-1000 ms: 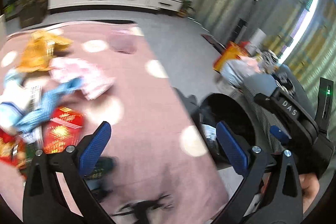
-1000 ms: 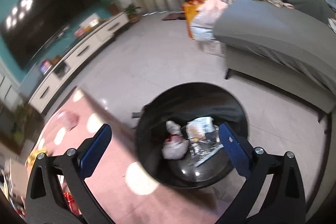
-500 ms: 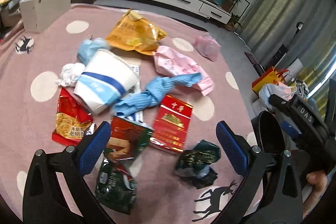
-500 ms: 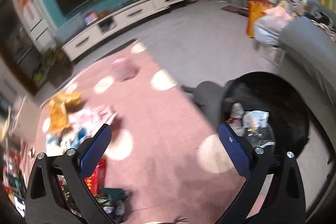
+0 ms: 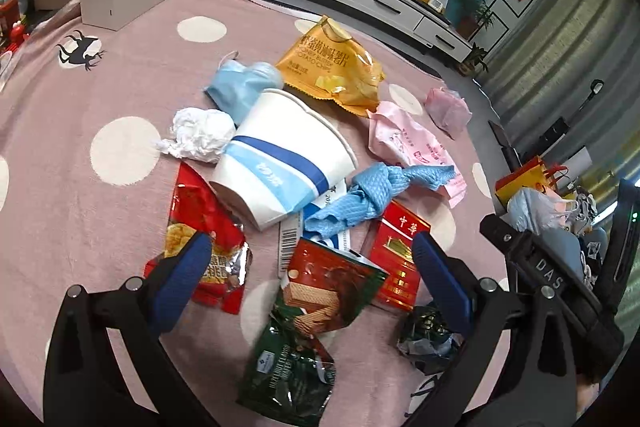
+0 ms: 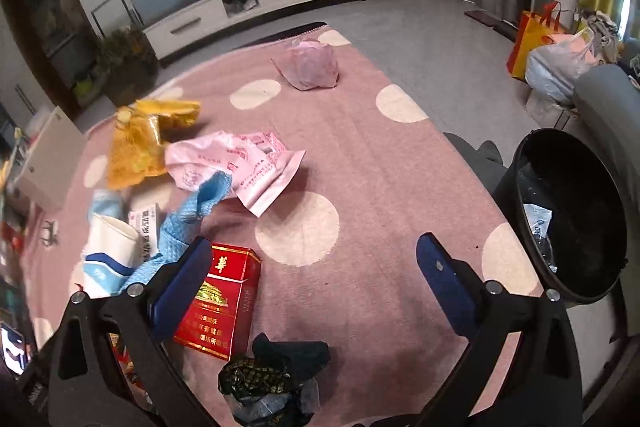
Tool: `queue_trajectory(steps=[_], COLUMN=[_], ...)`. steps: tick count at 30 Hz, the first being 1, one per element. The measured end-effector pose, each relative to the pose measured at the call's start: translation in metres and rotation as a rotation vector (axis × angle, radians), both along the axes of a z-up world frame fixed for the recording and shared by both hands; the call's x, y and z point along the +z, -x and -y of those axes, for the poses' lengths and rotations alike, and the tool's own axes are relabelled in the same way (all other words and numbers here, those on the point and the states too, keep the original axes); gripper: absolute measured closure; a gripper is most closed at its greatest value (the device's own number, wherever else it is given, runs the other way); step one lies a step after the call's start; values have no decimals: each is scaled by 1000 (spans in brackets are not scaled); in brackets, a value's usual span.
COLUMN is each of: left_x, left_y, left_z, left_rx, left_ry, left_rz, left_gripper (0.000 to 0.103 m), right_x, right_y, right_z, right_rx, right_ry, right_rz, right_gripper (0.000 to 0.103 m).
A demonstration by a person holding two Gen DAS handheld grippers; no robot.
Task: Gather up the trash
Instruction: 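Return both tools to the trash pile on the rug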
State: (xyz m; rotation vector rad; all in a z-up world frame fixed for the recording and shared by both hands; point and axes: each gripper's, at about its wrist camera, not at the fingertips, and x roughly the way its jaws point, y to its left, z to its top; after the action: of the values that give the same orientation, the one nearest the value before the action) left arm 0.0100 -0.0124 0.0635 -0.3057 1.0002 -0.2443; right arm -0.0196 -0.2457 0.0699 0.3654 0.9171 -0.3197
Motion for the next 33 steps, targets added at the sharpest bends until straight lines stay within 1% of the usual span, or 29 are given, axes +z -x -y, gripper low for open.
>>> queue_trajectory(steps=[3,7,9,12,14,16,22,33], left_x=[0,0,-1,-3,-5,-5,-9,-11], left_y=[-2,-3,-4,-5,-6,-6,-8,-7], left_z=[-7,-13,-15,-16,-14,-12,-12,-14], left_rx=[8,25,35,46,37,36,35,44], left_ry=[18,21,16,-1,-13,-16,5,-1], left_rz=[-2,-3,-3,-9,-10,-11,-28,-35], left_gripper=[3,3,3,3,3,3,3,3], right_x=[-1,-4,-6,-9,-10,-10,-11,-14], right_y=[-1,-2,-4,-3,-4,-4,-3,-7], right_z=[-3,-6,-6,-2,-3,-4,-5,-9], right_rx=[16,6,2,-39,-26,-9,-10,7], right_ry=[3,9,-7,-48,-59,-52,-43,-27], right_rz=[6,2,-1,0,3,2,-2,-11], right_gripper=[3,3,3,3,3,3,3,3])
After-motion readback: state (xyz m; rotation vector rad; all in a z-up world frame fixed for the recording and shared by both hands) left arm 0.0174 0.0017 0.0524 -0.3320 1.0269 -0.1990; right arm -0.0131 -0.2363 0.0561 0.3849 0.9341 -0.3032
